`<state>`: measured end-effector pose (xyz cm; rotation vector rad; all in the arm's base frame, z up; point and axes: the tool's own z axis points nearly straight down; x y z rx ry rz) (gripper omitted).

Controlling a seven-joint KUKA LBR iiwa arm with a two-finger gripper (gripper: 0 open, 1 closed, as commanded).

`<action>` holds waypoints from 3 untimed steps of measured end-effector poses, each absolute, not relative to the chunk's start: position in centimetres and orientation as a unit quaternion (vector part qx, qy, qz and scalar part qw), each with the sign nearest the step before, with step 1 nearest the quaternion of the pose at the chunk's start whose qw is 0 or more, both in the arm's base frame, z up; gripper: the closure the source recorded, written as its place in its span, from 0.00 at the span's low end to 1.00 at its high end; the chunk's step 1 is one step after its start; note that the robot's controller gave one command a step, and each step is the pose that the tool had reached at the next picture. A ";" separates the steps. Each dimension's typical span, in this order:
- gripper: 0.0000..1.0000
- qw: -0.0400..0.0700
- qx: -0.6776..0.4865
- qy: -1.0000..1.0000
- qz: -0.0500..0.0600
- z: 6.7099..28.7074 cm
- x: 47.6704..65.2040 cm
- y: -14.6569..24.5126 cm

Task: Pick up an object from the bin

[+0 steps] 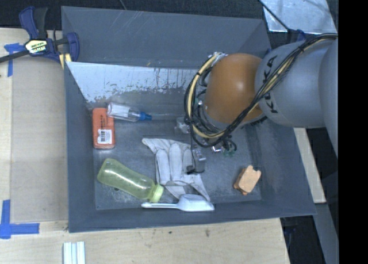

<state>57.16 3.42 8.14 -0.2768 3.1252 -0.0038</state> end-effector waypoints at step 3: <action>1.00 0.004 0.024 1.000 0.000 26.4 55.8 7.6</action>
Offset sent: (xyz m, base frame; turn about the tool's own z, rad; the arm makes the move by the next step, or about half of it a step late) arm 0.0000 0.0000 0.0000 0.0000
